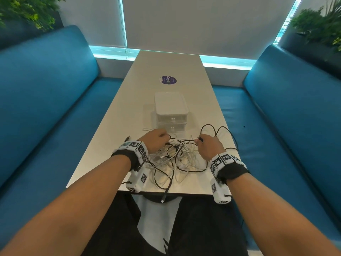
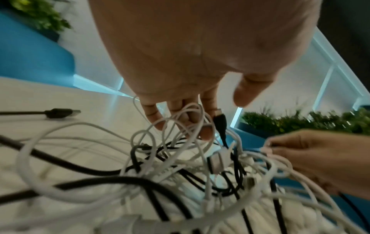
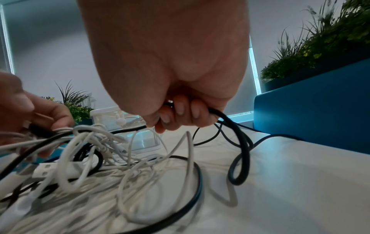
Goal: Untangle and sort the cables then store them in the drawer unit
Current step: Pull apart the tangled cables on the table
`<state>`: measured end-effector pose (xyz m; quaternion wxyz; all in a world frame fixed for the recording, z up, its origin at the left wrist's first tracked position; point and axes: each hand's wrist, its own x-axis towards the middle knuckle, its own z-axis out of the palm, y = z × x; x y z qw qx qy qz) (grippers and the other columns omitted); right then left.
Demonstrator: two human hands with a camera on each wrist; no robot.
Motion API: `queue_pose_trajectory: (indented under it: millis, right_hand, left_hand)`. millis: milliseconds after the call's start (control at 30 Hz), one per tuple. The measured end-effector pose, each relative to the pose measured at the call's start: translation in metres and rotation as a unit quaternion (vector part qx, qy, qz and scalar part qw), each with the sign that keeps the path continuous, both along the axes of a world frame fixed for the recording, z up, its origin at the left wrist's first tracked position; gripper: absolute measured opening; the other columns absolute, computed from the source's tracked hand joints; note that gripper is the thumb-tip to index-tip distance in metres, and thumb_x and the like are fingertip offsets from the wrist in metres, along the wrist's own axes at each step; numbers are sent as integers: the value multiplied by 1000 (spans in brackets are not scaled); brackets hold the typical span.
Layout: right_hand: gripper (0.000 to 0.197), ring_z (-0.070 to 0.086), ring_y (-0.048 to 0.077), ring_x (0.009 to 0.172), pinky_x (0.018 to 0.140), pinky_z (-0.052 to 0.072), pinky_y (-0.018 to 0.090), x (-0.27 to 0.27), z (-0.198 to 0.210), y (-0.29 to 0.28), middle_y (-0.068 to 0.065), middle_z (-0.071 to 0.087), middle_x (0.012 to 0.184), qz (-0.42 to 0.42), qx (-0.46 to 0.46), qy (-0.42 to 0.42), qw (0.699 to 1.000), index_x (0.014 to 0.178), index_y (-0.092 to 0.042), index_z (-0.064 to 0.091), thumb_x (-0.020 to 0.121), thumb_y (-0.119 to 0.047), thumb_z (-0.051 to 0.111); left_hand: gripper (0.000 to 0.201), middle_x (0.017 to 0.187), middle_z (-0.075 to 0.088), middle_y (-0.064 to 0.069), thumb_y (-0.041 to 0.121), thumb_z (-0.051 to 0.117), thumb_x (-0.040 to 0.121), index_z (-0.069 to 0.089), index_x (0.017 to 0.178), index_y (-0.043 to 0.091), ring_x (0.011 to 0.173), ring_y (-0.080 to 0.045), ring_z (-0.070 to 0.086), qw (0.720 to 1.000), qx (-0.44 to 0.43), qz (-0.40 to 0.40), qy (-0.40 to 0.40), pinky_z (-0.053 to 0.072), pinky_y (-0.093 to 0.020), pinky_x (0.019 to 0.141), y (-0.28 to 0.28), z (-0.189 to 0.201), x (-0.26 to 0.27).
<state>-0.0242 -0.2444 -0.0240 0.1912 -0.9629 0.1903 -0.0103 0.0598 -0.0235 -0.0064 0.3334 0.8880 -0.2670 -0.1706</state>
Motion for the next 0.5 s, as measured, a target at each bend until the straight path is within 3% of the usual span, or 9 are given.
queue_pose_trajectory:
  millis: [100,167,233,333,433,500]
  right_hand:
    - [30,61,34,90,74,49,36,0,-2,-1,15,67,100,0,-4,4,1000,101,-15,62,102,-38,43]
    - [30,61,34,90,72,47,35,0,-3,-1,15,67,100,1,-6,1,1000,100,-15,62,102,-37,43]
    - [30,61,34,90,73,48,36,-1,-4,-1,14,67,100,2,-6,4,1000,100,-15,62,102,-38,43]
    - [32,61,33,91,76,51,38,-1,-4,2,13,67,98,16,-6,1,1000,102,-15,62,102,-41,42]
    - [32,61,33,91,72,46,35,2,-1,4,14,67,99,20,-6,-13,1000,104,-16,60,103,-41,40]
    - [31,60,34,92,72,44,35,3,1,3,14,67,99,18,-2,-17,1000,105,-15,60,103,-39,40]
  left_hand:
    - [14,91,67,-1,11,55,89,65,90,21,78,-12,59,1000,15,0,-10,47,-27,71,3,0,7]
    - [19,91,65,5,7,65,85,65,86,26,80,-12,61,999,13,13,-32,47,-25,72,4,-2,10]
    - [16,89,64,3,13,74,81,62,83,23,78,-16,61,998,18,18,-54,50,-29,71,4,-2,10]
    - [21,84,59,-1,21,75,77,54,82,18,78,-25,58,993,55,-7,-101,49,-36,70,-2,-5,4]
    - [16,92,56,3,34,67,81,58,87,22,85,-24,56,989,70,-24,-129,49,-38,80,-9,-7,-5]
    - [21,101,53,5,43,60,85,63,97,26,92,-22,52,987,95,-29,-129,42,-38,89,-13,-6,-9]
